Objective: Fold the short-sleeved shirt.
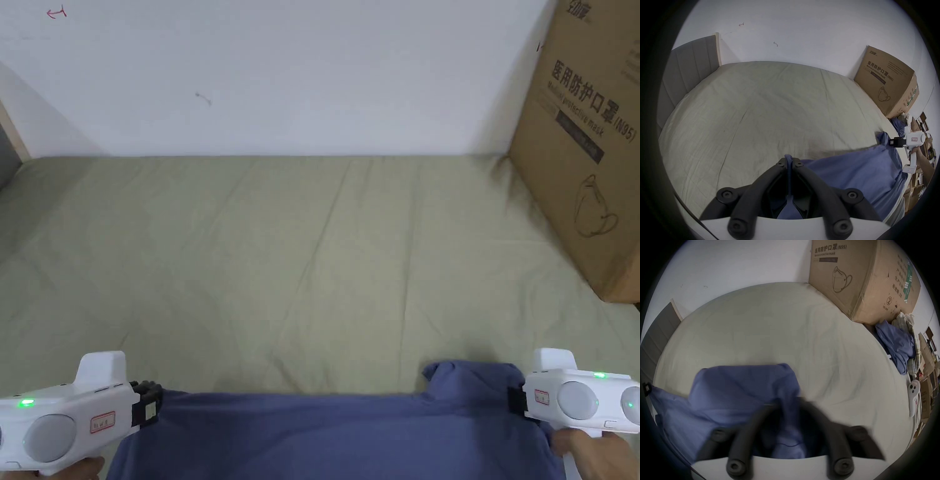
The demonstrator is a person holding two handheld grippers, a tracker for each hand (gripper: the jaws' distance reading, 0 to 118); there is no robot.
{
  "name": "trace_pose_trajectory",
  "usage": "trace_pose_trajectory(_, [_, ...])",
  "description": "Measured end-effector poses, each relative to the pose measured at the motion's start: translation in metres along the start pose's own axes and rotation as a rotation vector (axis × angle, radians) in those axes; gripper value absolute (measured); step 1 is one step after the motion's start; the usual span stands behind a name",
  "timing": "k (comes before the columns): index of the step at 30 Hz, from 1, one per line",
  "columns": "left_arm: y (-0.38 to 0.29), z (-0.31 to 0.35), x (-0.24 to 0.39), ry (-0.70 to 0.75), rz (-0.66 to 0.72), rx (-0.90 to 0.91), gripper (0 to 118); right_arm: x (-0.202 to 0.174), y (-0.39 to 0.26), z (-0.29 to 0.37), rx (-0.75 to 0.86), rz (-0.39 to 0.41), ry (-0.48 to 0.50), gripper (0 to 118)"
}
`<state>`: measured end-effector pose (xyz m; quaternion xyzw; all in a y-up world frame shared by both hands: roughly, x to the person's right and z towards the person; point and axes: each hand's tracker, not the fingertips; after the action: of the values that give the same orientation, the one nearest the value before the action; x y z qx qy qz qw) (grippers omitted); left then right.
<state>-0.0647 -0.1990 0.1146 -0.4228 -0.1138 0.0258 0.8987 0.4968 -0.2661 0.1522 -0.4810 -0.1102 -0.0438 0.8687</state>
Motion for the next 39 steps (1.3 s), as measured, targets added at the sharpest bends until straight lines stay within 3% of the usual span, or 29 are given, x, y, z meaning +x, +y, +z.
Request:
trace_pose_trajectory(1, [-0.001, 0.0, -0.001, 0.003, 0.004, -0.001, 2, -0.002, -0.001, 0.006, 0.004, 0.001, 0.04, 1])
trace_pose_trajectory(5, [-0.008, 0.011, -0.001, 0.016, 0.033, 0.007, 2, 0.0, -0.007, 0.051, 0.105, 0.002, 0.032, 1])
trace_pose_trajectory(13, [-0.027, 0.059, -0.006, 0.04, 0.079, 0.045, 2, 0.028, -0.047, 0.176, 0.283, 0.012, 0.143, 1])
trace_pose_trajectory(18, [-0.052, 0.097, -0.011, 0.025, 0.104, 0.053, 2, 0.04, -0.096, 0.227, 0.304, -0.003, 0.188, 1])
trace_pose_trajectory(30, [-0.167, 0.115, -0.018, 0.039, 0.132, -0.086, 2, 0.06, -0.217, 0.211, 0.163, -0.101, 0.168, 1])
trace_pose_trajectory(39, [-0.201, 0.1, -0.012, 0.077, 0.1, -0.127, 2, 0.05, -0.252, 0.166, 0.052, -0.148, 0.061, 1])
